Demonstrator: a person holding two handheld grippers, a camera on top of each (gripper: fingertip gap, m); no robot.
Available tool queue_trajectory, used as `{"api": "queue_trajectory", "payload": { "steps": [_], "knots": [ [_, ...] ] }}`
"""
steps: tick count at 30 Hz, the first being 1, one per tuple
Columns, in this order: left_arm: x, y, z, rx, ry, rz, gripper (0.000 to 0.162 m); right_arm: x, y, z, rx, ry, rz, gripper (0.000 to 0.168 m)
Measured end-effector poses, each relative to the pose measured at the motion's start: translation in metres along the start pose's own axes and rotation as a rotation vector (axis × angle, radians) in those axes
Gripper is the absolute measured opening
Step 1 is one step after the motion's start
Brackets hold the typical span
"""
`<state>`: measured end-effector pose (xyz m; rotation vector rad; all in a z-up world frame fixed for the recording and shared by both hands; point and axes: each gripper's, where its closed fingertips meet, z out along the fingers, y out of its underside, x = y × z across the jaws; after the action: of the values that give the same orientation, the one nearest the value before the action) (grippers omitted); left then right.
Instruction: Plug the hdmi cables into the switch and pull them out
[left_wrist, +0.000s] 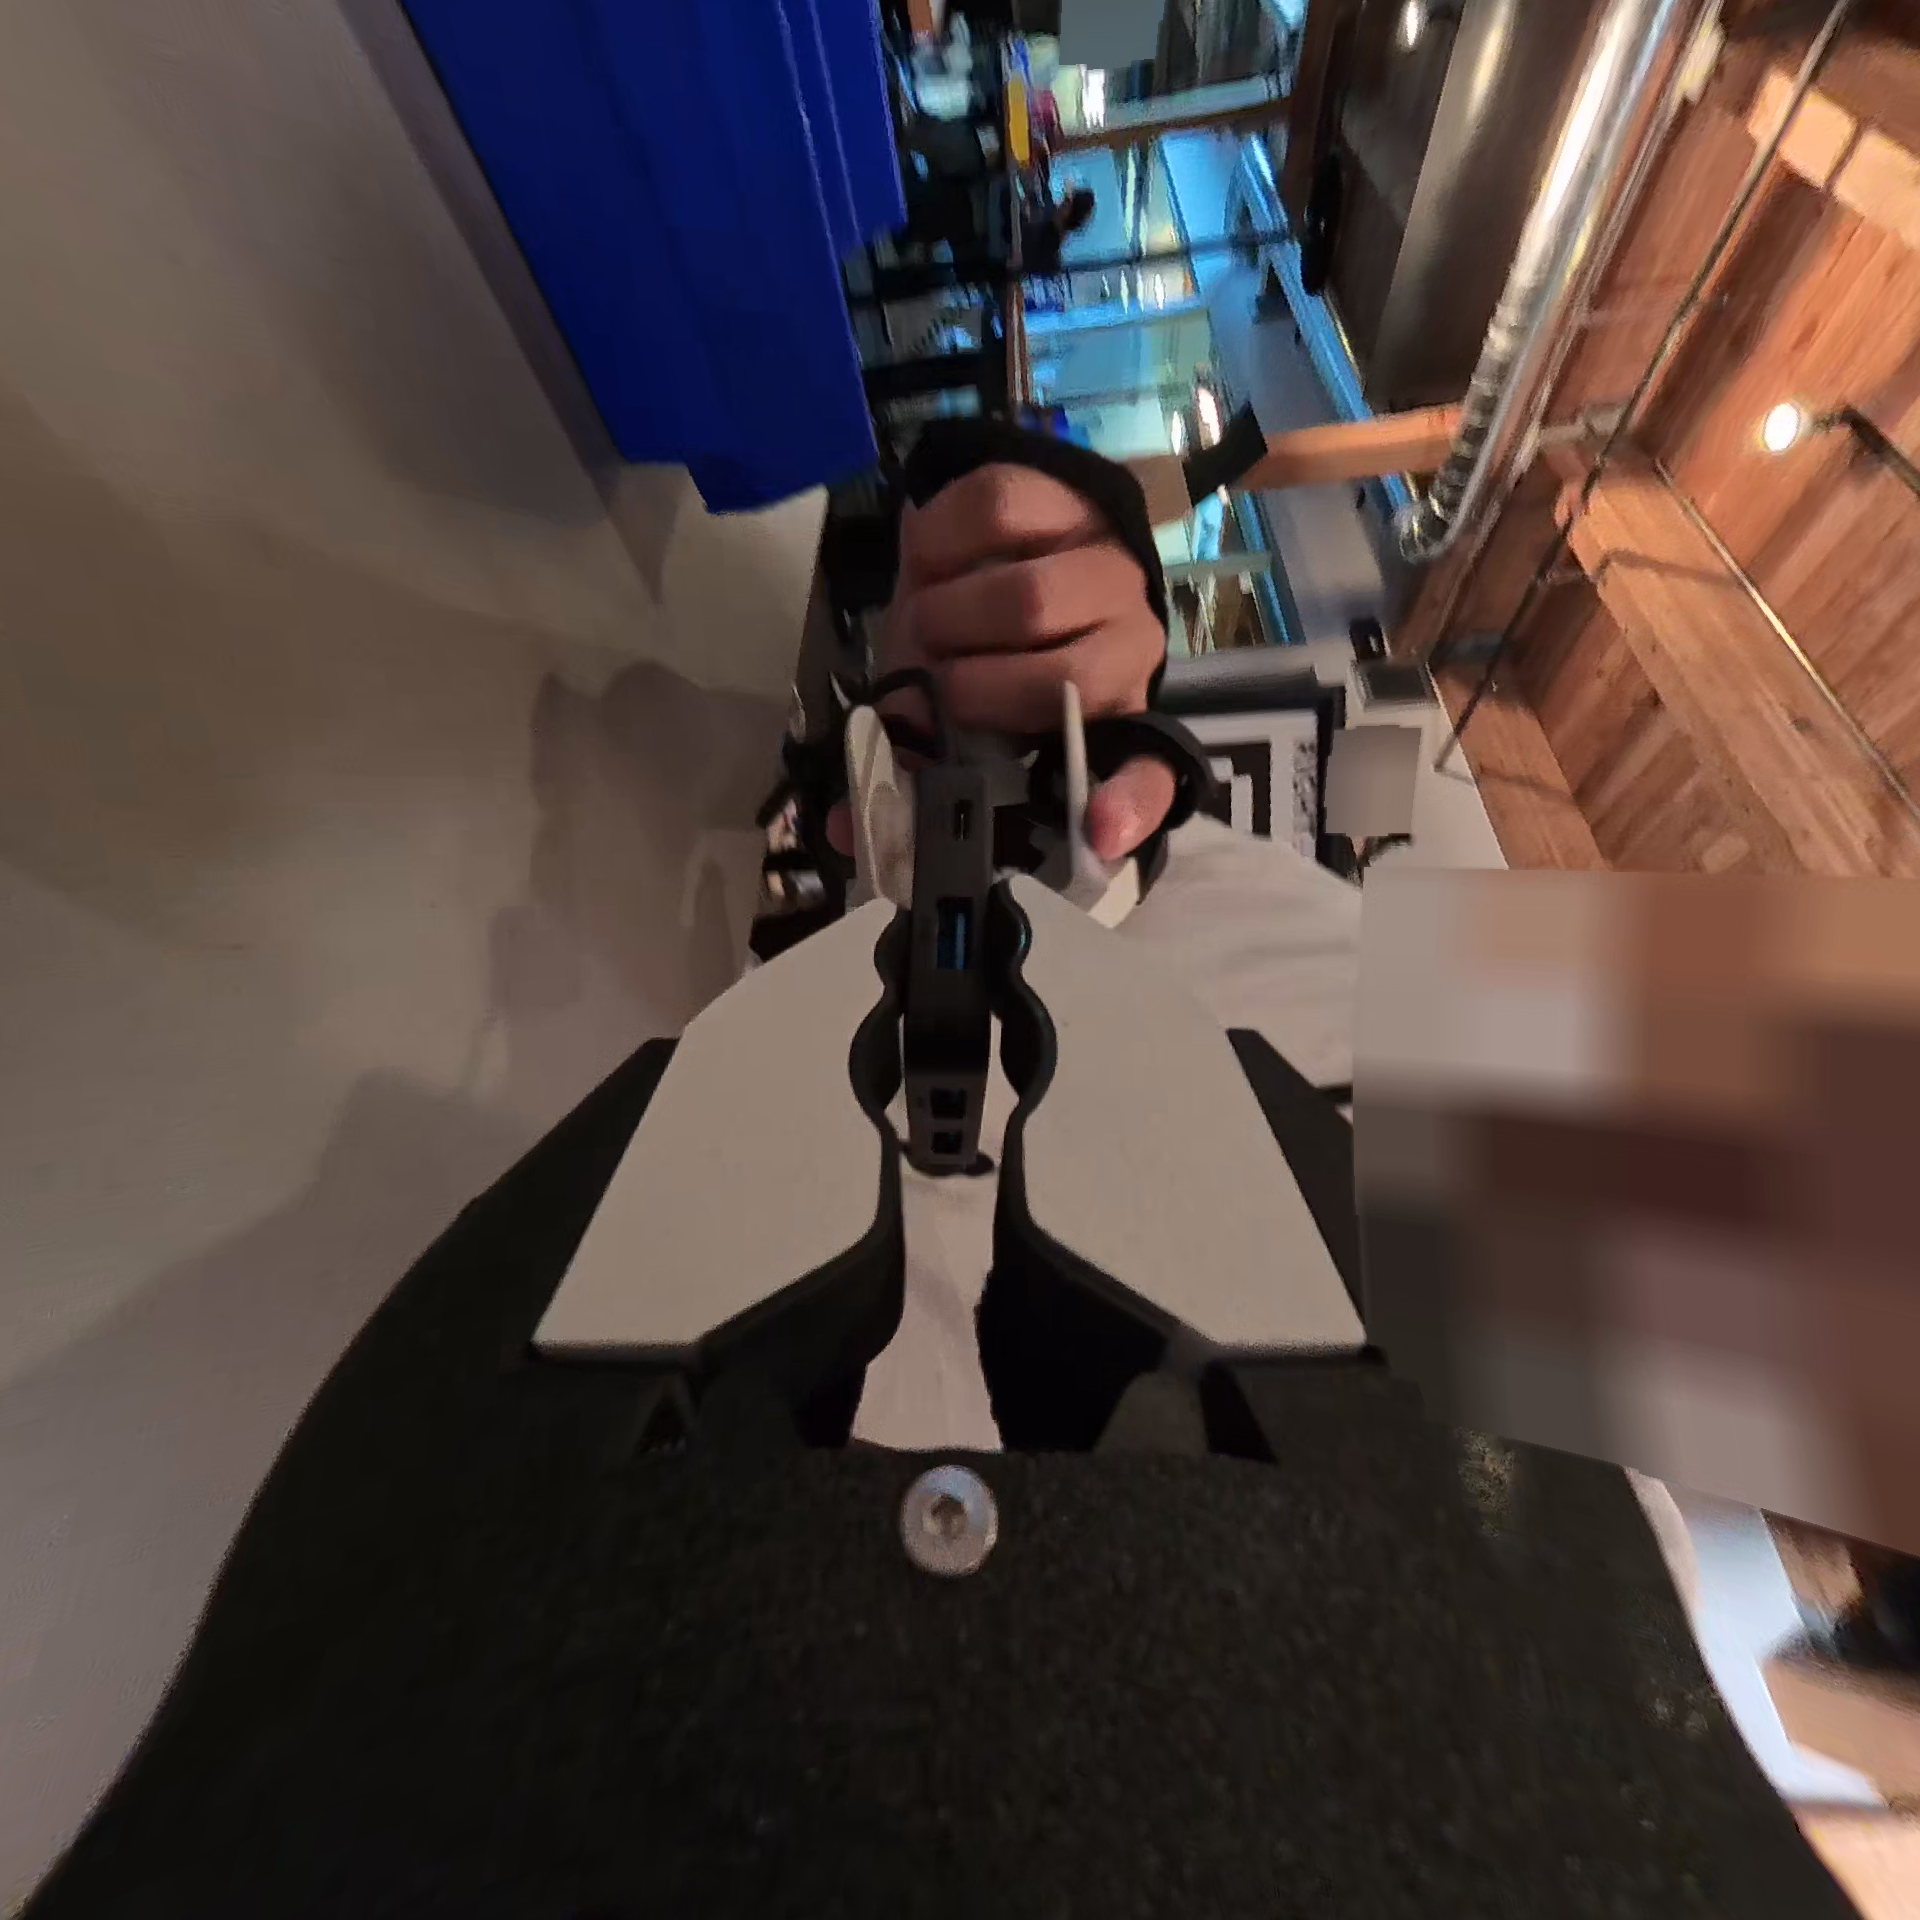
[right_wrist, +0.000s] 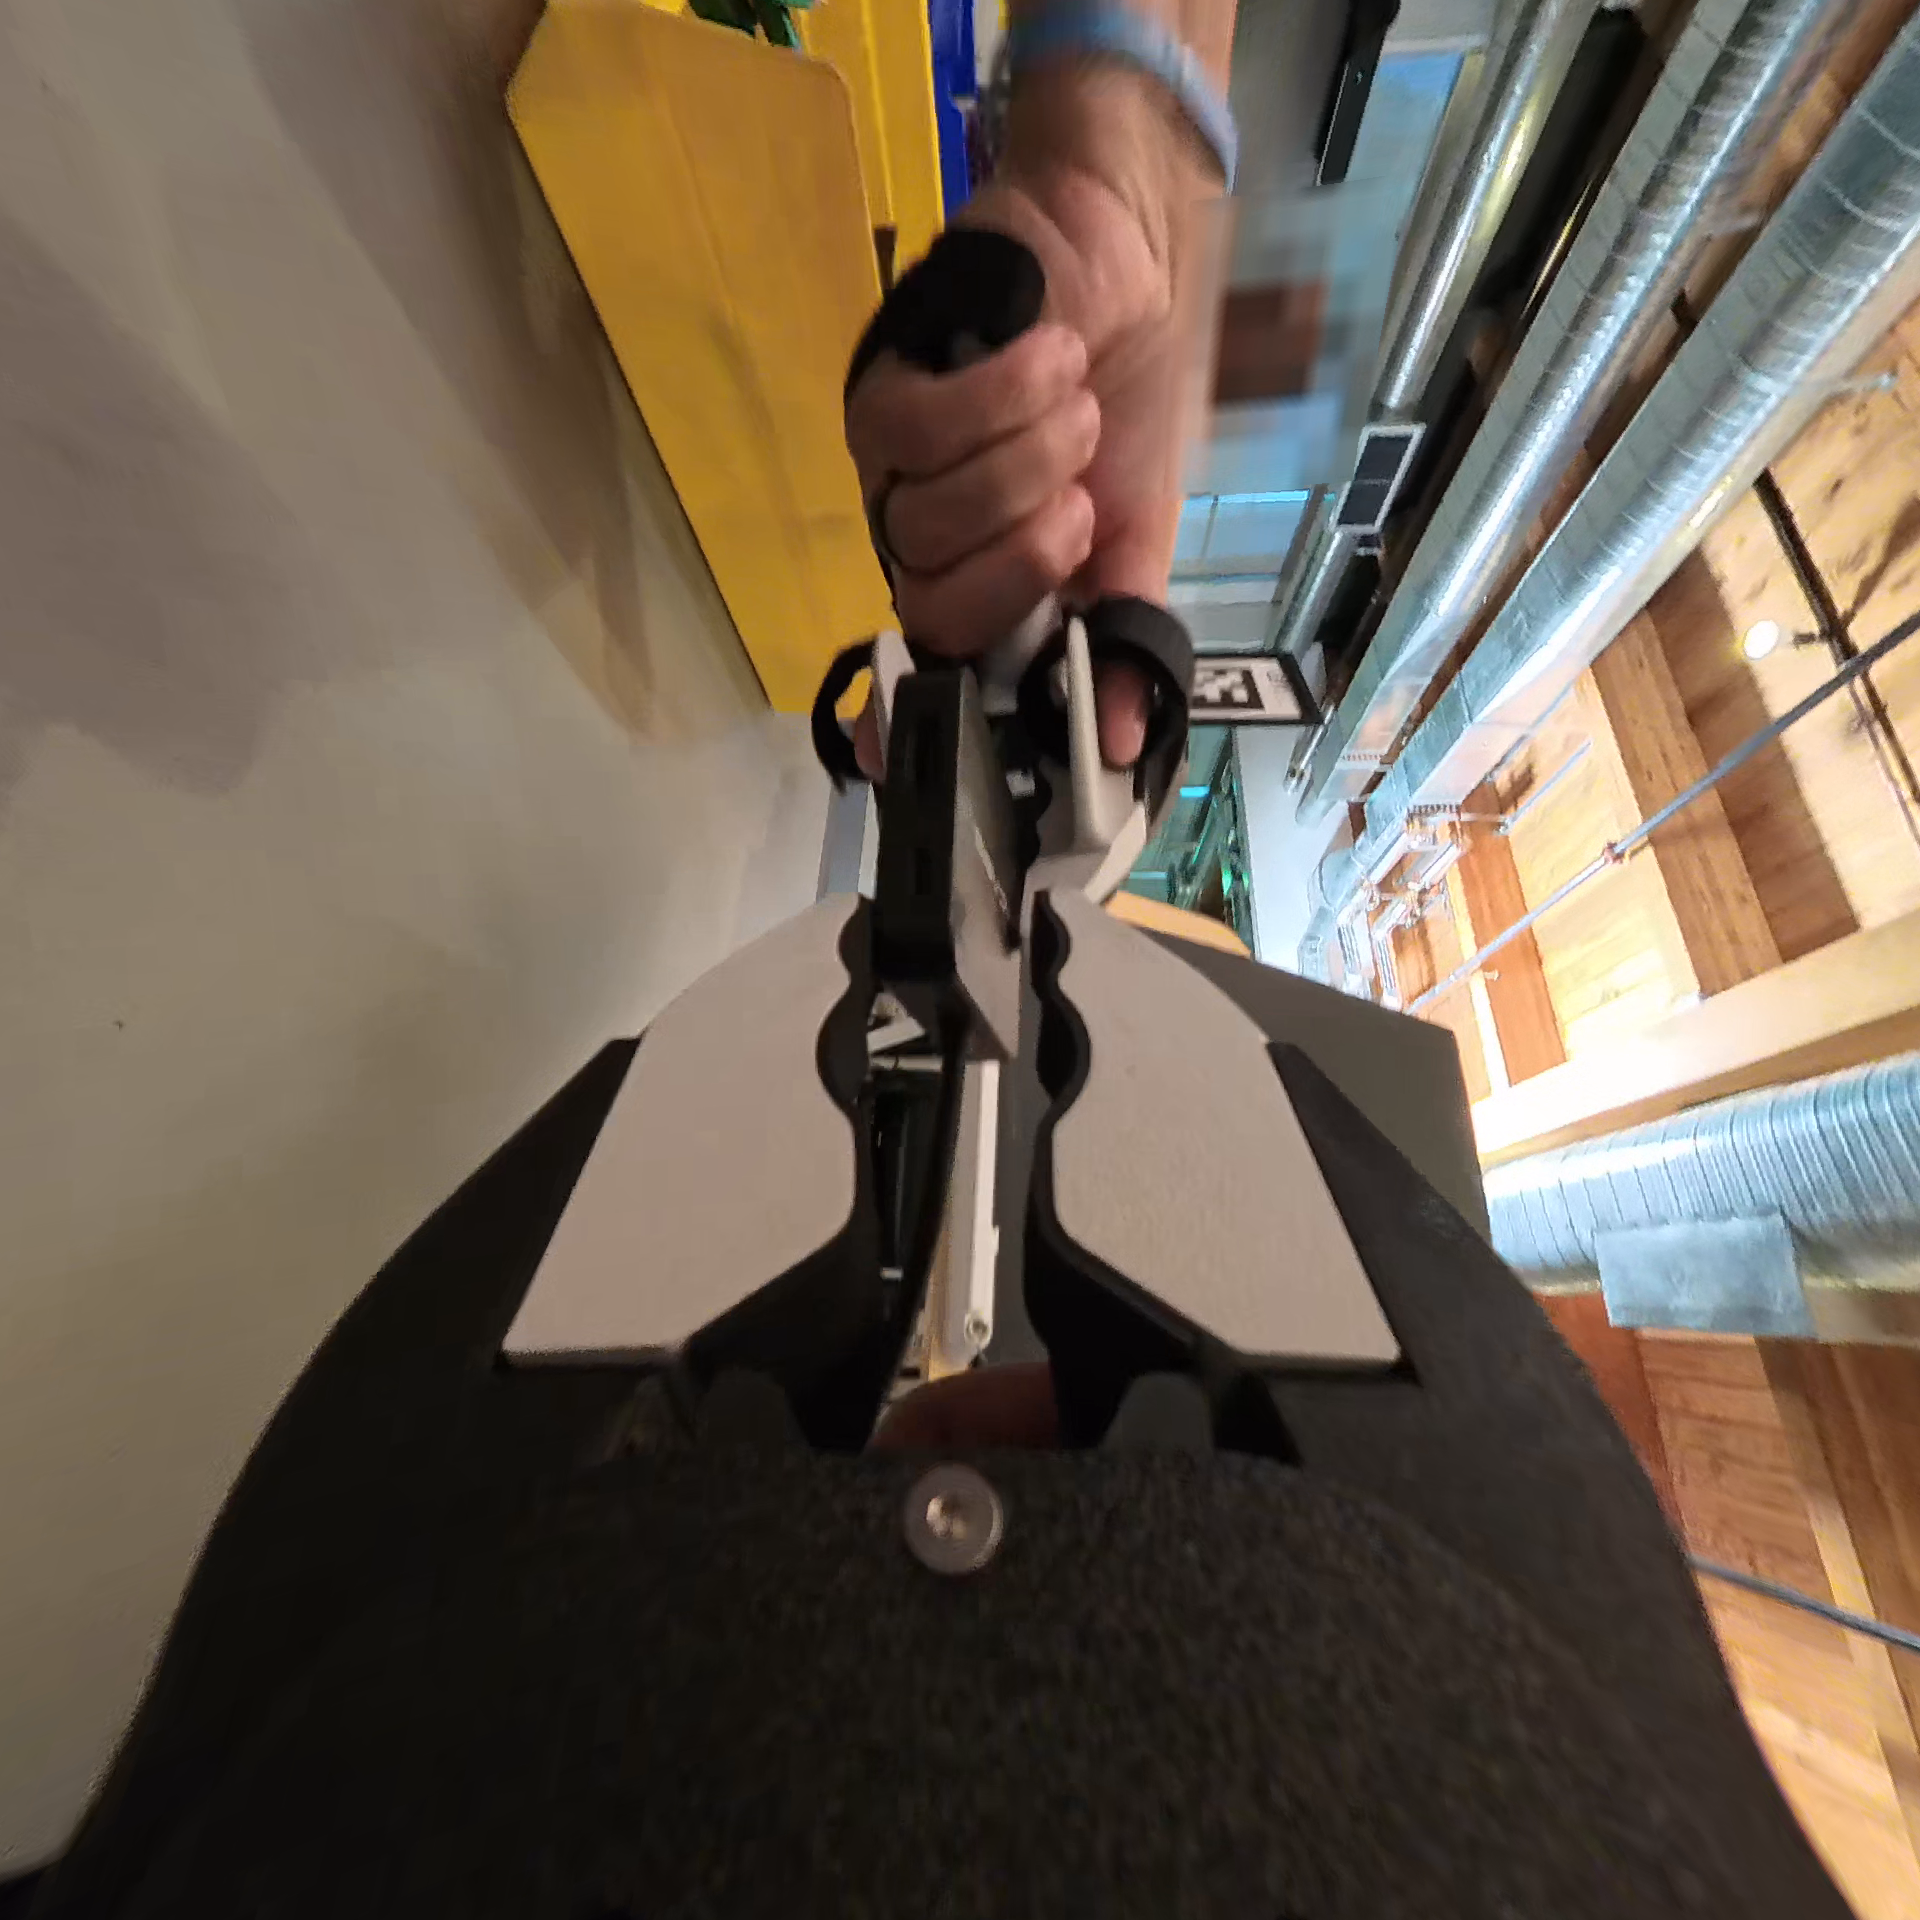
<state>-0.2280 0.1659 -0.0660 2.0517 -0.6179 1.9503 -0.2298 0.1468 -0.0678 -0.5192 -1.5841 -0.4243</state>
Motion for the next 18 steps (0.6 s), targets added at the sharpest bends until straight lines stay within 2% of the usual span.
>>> {"api": "queue_trajectory", "payload": {
  "steps": [2,3,6,9,12,14,16,18],
  "knots": [
    [0.0,0.007,0.006,-0.103,0.019,0.011,0.013,-0.003,-0.008,0.007,0.042,-0.002,-0.031,0.02],
    [-0.001,0.008,0.009,-0.136,0.015,0.013,0.013,-0.007,-0.009,0.011,0.049,-0.018,-0.053,0.022],
    [-0.004,0.003,0.01,-0.172,0.052,-0.022,0.014,-0.007,-0.012,0.019,0.061,-0.019,-0.092,0.017],
    [-0.006,-0.003,0.012,-0.179,0.094,-0.045,0.016,-0.001,-0.011,0.02,0.082,-0.027,0.016,0.013],
    [-0.016,-0.015,0.007,-0.135,0.004,0.053,0.019,0.0,-0.002,0.023,0.087,-0.041,0.229,0.013],
    [-0.025,-0.039,-0.014,0.001,-0.104,0.097,0.021,0.001,0.004,0.028,0.079,-0.038,0.343,0.013],
    [-0.022,-0.06,-0.05,0.193,-0.221,0.193,0.023,-0.011,0.02,0.037,0.003,-0.074,0.36,0.013],
    [-0.002,-0.058,-0.077,0.357,-0.323,0.343,0.023,-0.026,0.042,0.046,-0.08,-0.106,0.384,0.013]
  ]
}}
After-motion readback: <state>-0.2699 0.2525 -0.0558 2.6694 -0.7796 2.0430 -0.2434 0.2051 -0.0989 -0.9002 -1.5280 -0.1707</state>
